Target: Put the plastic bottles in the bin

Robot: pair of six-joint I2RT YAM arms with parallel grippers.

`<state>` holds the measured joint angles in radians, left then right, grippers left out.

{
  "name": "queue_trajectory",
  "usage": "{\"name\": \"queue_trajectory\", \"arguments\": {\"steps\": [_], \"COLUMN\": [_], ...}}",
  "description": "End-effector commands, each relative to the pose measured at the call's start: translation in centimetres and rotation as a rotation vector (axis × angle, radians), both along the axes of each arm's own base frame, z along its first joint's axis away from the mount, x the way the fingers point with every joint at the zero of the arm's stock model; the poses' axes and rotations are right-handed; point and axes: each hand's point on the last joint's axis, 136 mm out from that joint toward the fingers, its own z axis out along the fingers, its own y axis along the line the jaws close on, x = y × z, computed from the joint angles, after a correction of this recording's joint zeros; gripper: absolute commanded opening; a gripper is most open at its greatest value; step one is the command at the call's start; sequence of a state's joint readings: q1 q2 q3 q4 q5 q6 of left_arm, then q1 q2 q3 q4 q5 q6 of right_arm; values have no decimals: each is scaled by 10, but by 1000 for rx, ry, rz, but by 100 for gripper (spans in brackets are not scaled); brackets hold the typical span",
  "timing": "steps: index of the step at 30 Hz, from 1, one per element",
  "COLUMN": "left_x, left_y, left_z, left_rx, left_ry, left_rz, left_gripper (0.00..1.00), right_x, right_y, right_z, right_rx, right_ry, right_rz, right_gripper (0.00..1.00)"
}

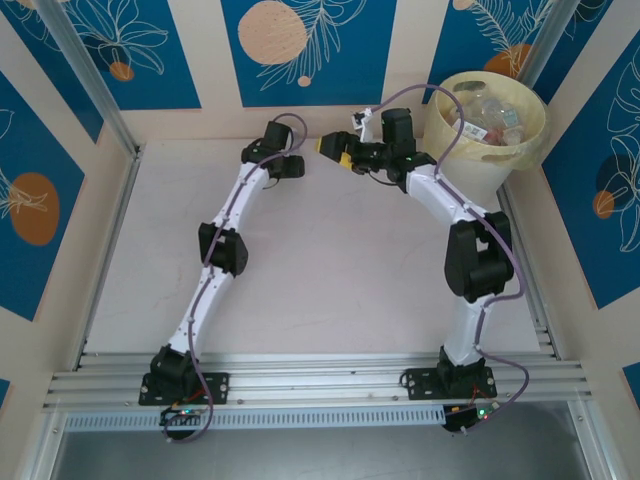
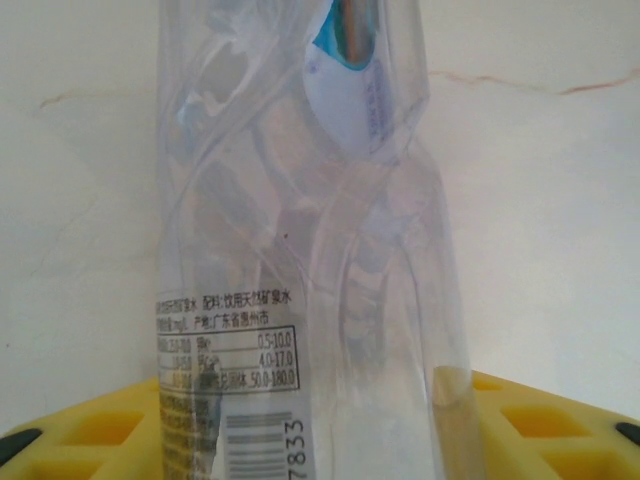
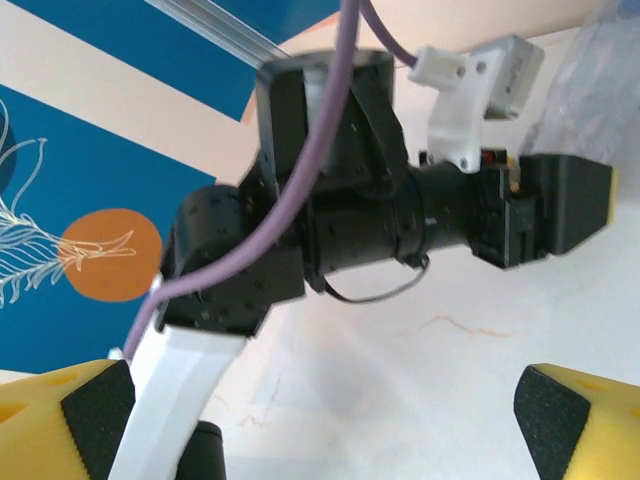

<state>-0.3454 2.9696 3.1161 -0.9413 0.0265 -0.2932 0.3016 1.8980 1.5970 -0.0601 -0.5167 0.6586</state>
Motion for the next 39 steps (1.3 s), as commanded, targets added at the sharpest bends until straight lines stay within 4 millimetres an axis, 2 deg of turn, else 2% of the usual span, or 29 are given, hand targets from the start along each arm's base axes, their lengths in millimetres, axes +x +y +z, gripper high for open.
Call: {"name": "queue_trajectory", "arguments": {"steps": [1, 5, 11, 16, 22, 24, 31, 39], "left_x": [-13, -33, -60, -99, -139, -151, -203, -281], "left_y": [-17, -20, -28, -20, -25, -25, -36, -72], "left_z": [107, 136, 156, 196, 230, 232, 213, 208], "left_rx": [-49, -68, -122, -158, -291, -318, -521, -752], "left_ry": [-154, -128, -127, -244, -309, -344, -351, -289], "left_rz": [-142, -179, -217, -211, -189, -160, -164, -477], "left_gripper": [53, 51, 50, 49, 49, 49, 48, 48], "right_x": [-27, -43, -58, -54, -51, -52, -64, -78], "right_y": [-5, -22, -35, -45, -47, -50, -59, -62], "right_z": [18, 23, 25, 17, 29, 32, 32, 14], "right_rx": [-68, -117, -134, -105, -16, 3, -4, 19], "right_ry": [-65, -105, -134, -50, -26, -14, -12, 56], "right_rz": [-19, -96, -150, -259, -341, -365, -403, -395], "right_gripper": [99, 99, 99, 99, 99, 99, 99, 99]}}
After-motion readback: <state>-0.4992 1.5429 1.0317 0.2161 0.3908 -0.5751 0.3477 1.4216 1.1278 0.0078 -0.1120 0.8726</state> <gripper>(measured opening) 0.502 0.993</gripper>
